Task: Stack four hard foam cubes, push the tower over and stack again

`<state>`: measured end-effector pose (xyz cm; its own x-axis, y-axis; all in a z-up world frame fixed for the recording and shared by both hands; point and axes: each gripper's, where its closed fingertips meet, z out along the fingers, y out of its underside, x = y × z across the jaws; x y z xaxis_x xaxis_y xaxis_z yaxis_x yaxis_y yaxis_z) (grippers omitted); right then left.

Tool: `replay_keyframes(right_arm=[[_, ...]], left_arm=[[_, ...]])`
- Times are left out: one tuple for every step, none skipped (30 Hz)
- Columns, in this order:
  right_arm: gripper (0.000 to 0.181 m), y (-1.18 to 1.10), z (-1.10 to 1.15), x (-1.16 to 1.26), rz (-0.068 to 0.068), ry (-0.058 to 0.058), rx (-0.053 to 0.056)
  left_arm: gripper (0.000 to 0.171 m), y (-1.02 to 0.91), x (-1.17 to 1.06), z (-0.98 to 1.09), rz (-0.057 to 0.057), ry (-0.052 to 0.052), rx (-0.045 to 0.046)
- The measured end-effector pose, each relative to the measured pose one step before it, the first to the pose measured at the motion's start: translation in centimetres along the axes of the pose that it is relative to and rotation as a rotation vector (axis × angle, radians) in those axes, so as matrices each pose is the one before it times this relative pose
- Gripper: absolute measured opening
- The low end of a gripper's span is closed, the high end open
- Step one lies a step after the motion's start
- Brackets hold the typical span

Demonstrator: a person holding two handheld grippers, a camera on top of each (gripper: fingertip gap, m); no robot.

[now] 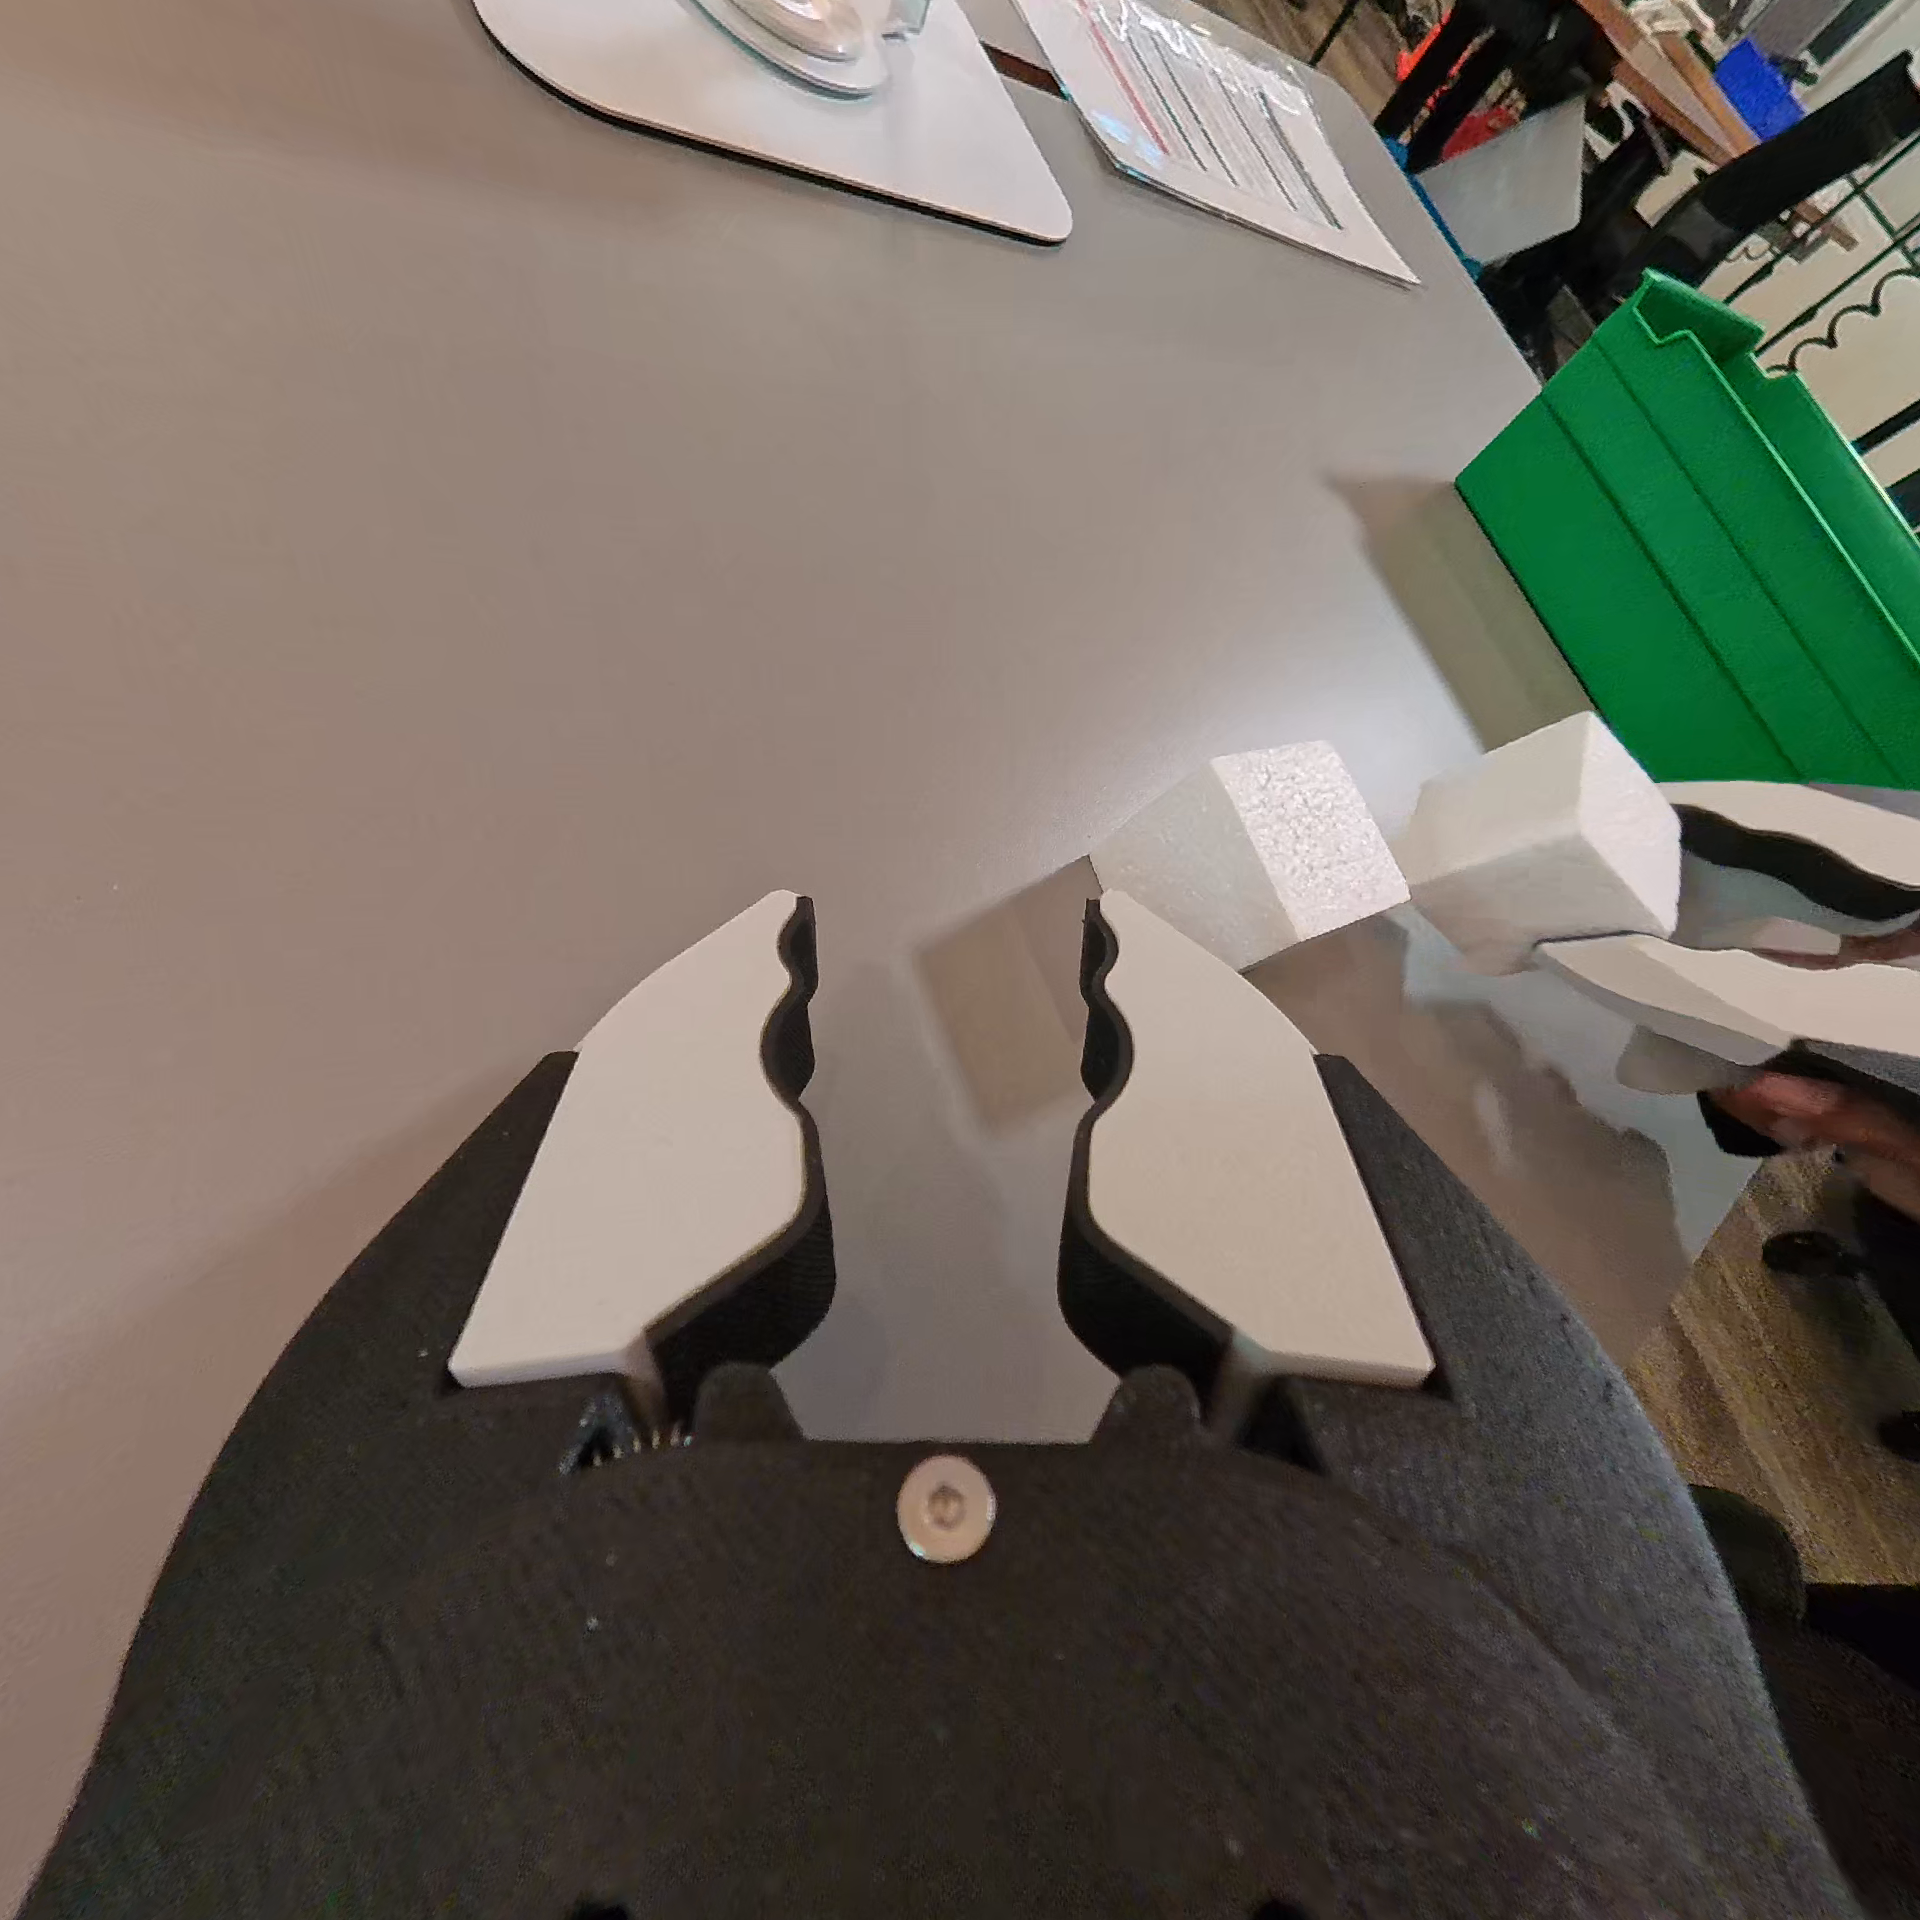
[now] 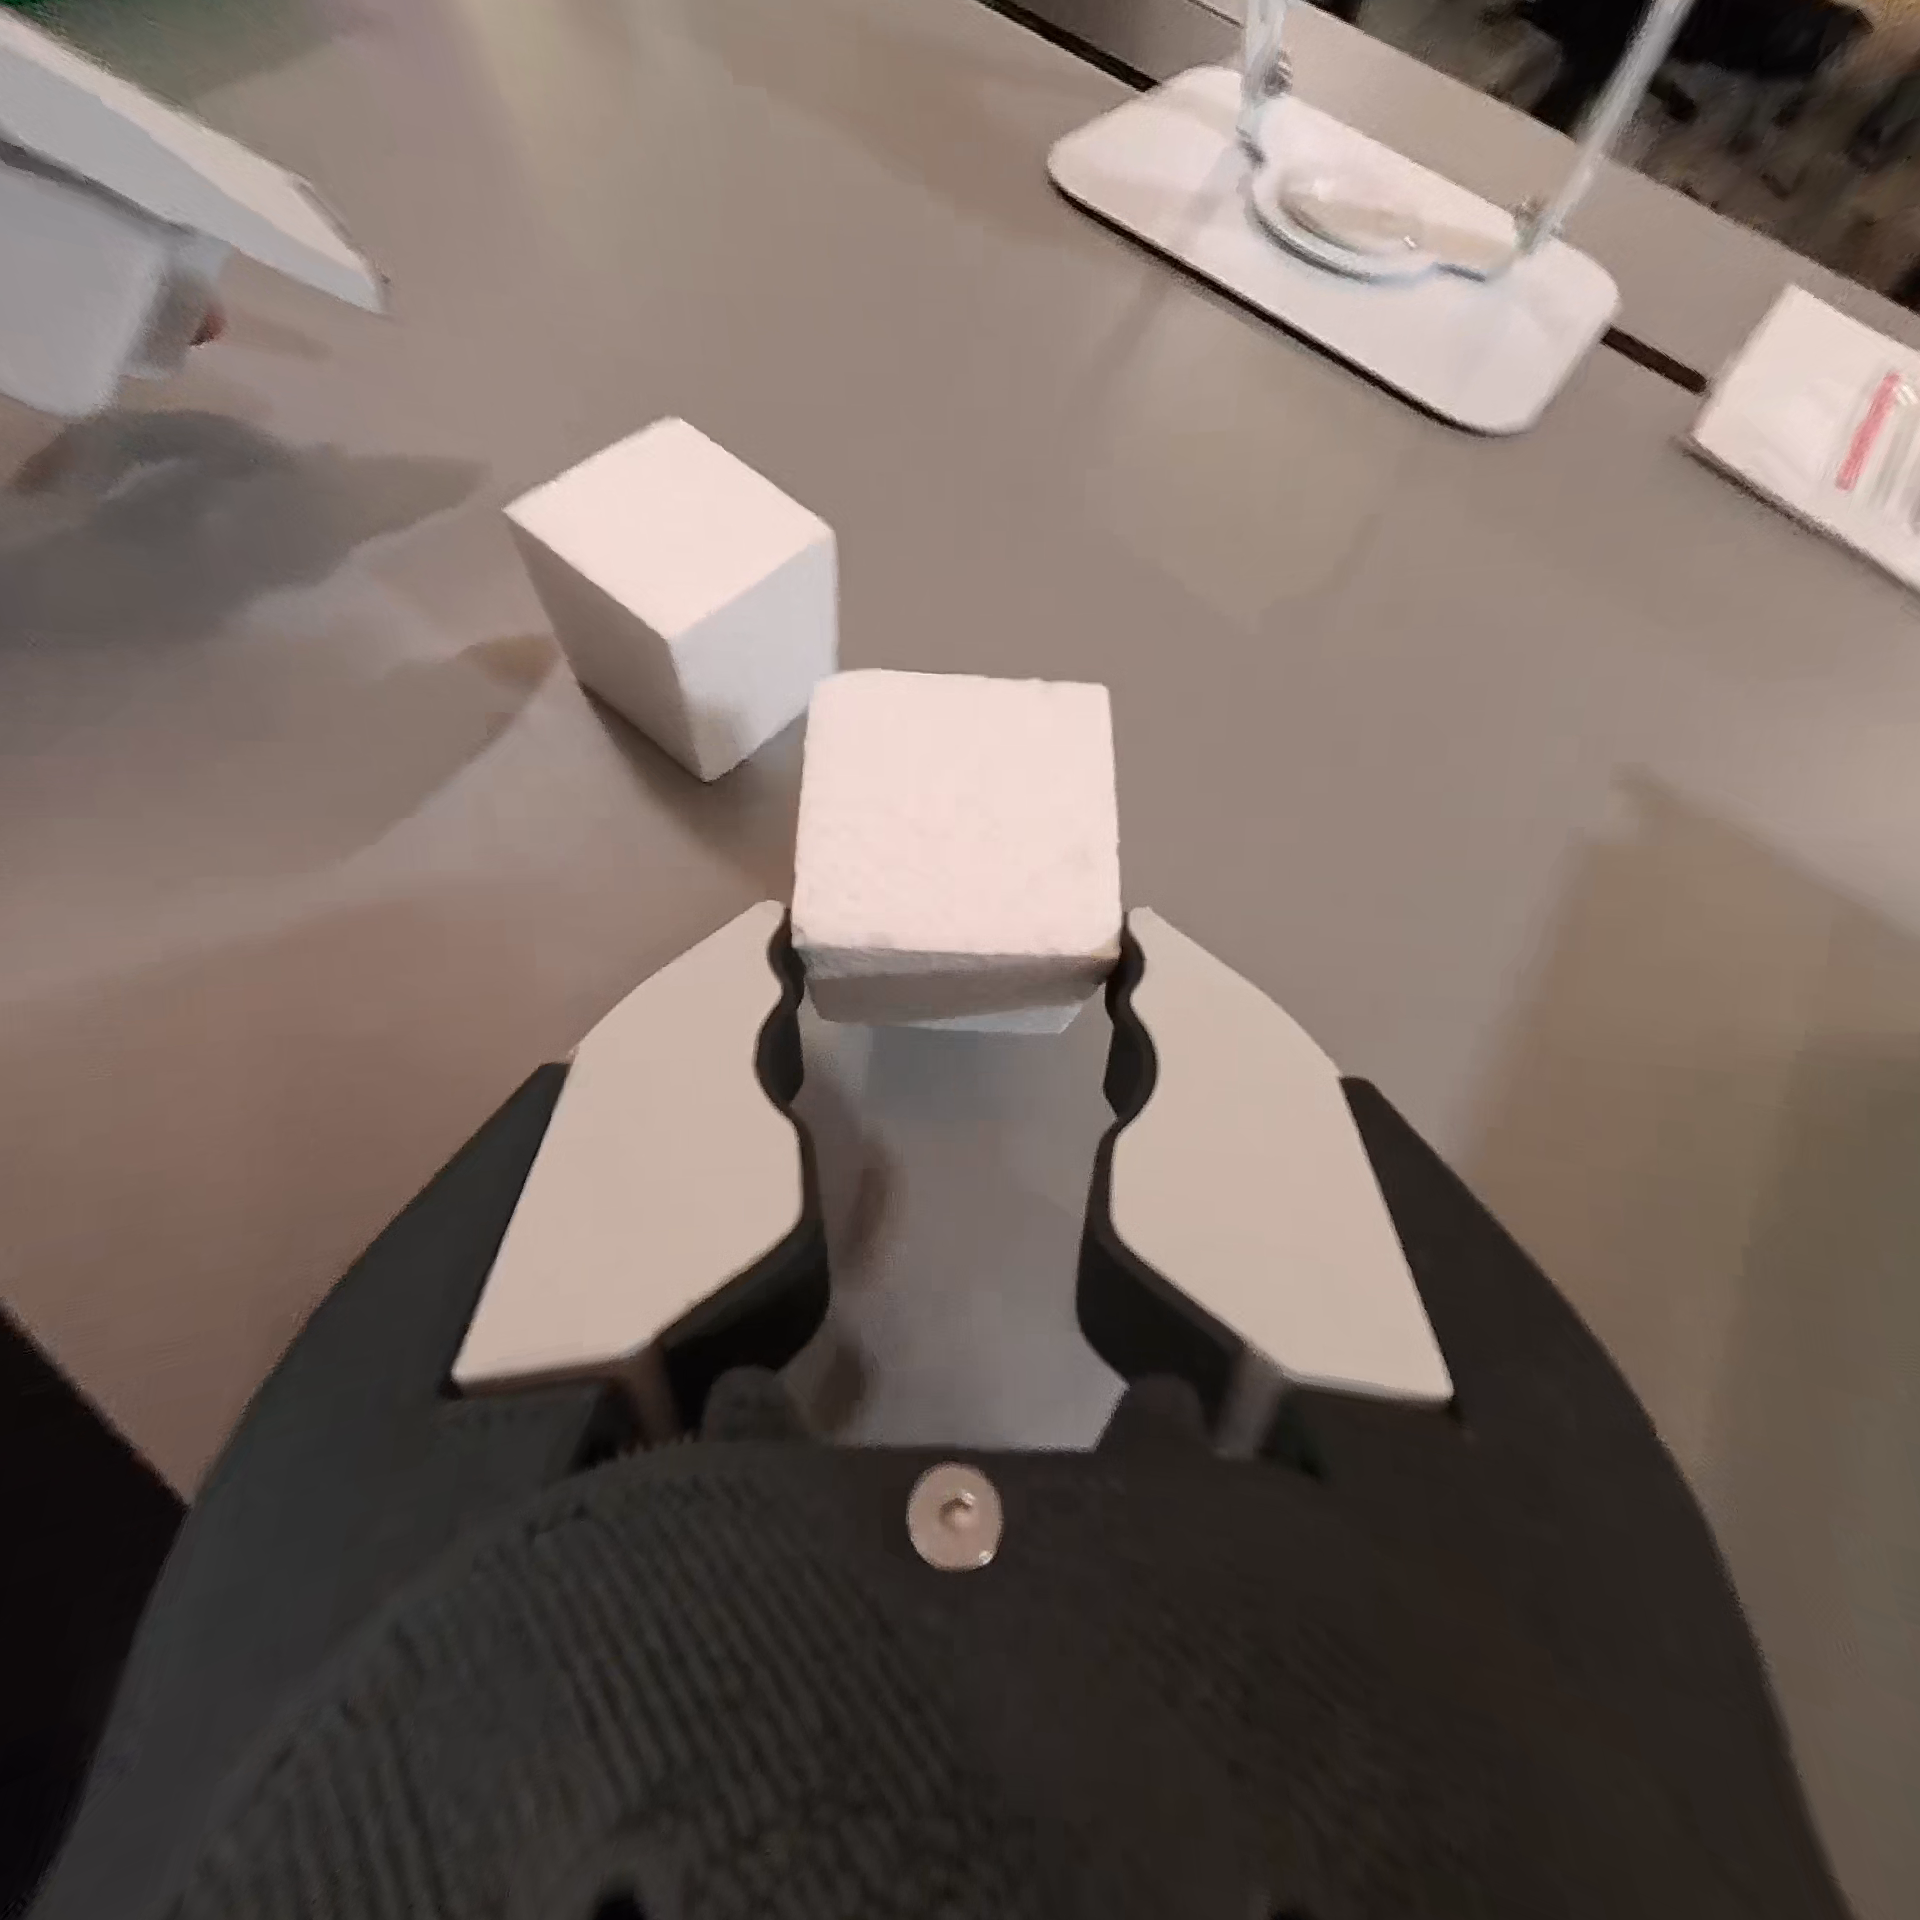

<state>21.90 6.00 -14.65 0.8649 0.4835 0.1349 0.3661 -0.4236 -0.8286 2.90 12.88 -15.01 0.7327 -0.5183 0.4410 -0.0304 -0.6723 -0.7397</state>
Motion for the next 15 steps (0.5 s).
replay_keyframes(right_arm=[[0.057, -0.512, -0.171, -0.148, -0.0373, -0.0352, 0.0206], [0.057, -0.718, -0.202, -0.001, -0.0367, -0.0337, 0.0297], [0.057, -0.813, -0.231, -0.184, -0.0324, -0.0561, 0.0315], [0.057, -0.953, -0.242, -0.205, -0.0164, -0.0656, 0.0376], [0.057, -1.076, -0.172, -0.049, -0.0083, -0.0629, 0.0381], [0.057, -1.081, -0.057, 0.122, -0.0068, -0.0569, 0.0278], [0.057, -1.007, 0.077, 0.279, -0.0106, -0.0491, 0.0132], [0.057, -0.975, 0.182, 0.456, -0.0163, -0.0366, 0.0032], [0.057, -0.984, 0.292, 0.421, -0.0204, -0.0349, -0.0009], [0.057, -0.981, 0.410, 0.392, -0.0218, -0.0326, -0.0032], [0.057, -1.002, 0.500, 0.362, -0.0280, -0.0305, -0.0023], [0.057, -0.929, 0.576, 0.261, -0.0306, -0.0320, -0.0034], [0.057, -0.834, 0.637, 0.148, -0.0292, -0.0355, -0.0048], [0.057, -0.642, 0.671, 0.020, -0.0259, -0.0386, -0.0087], [0.057, -0.411, 0.675, -0.119, -0.0255, -0.0398, -0.0143]], left_arm=[[0.050, 0.005, -0.019, -0.004, -0.0020, -0.0002, 0.00084], [0.050, 0.037, 0.017, 0.006, -0.0012, 0.0013, -0.00059], [0.050, 0.050, 0.035, 0.030, 0.0010, 0.0007, -0.00123], [0.049, 0.045, 0.024, 0.016, 0.0034, -0.0013, -0.00044], [0.049, 0.031, 0.035, -0.009, 0.0049, -0.0024, -0.00062], [0.049, 0.021, 0.017, -0.013, 0.0065, -0.0033, -0.00048], [0.049, 0.006, -0.039, -0.022, 0.0081, -0.0064, 0.00006], [0.049, 0.006, -0.111, -0.020, 0.0095, -0.0099, 0.00007], [0.049, -0.009, -0.164, 0.001, 0.0103, -0.0120, 0.00017], [0.049, -0.028, -0.214, 0.013, 0.0102, -0.0132, 0.00073], [0.049, -0.014, -0.249, 0.008, 0.0097, -0.0134, 0.00052], [0.049, 0.048, -0.272, -0.006, 0.0082, -0.0131, -0.00170], [0.049, 0.142, -0.264, -0.028, 0.0058, -0.0111, -0.00531], [0.049, 0.249, -0.209, -0.083, 0.0025, -0.0063, -0.00878], [0.049, 0.264, -0.127, -0.168, -0.0017, -0.0008, -0.00871]])
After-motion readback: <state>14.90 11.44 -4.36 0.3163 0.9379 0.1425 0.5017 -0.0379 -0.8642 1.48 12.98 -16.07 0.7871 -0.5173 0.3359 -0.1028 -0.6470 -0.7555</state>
